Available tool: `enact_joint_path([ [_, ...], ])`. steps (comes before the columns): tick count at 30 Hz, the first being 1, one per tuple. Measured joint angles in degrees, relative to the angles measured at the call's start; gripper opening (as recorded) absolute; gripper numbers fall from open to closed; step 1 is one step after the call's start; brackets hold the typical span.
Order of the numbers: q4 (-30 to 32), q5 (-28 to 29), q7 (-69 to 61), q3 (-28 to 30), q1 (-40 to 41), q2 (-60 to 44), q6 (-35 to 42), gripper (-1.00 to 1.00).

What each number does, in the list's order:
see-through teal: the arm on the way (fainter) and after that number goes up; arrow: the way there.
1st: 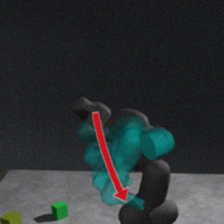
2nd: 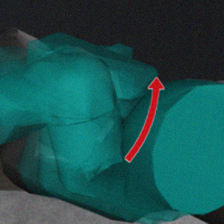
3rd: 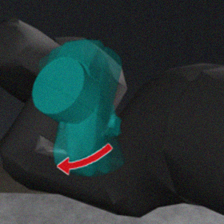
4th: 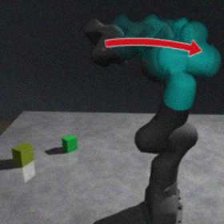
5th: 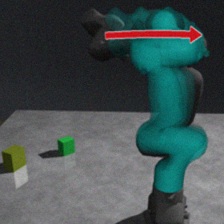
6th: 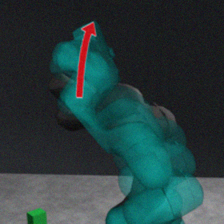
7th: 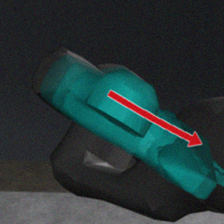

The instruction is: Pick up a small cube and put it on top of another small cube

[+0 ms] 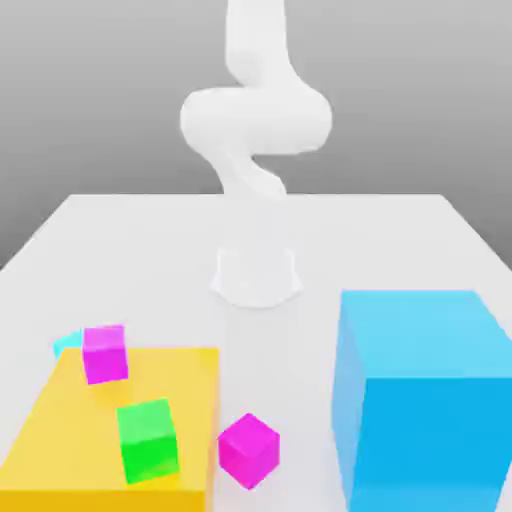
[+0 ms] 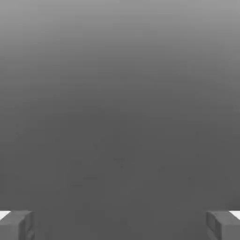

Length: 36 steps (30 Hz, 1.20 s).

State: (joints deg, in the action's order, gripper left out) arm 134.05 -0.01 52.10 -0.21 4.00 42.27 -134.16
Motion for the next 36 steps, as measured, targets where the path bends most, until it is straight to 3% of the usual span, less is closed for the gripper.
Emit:
enact_joint_path([
  [17, 15.4, 1.1, 43.5, 0.3, 25.5, -24.3, -16.2, 0.0],
  [29, 26.2, 0.5, 72.9, 5.3, 39.7, -41.3, -27.5, 0.0],
  [36, 25.8, -3.9, 74.0, 2.6, 42.6, -54.7, -38.1, 0.0],
])
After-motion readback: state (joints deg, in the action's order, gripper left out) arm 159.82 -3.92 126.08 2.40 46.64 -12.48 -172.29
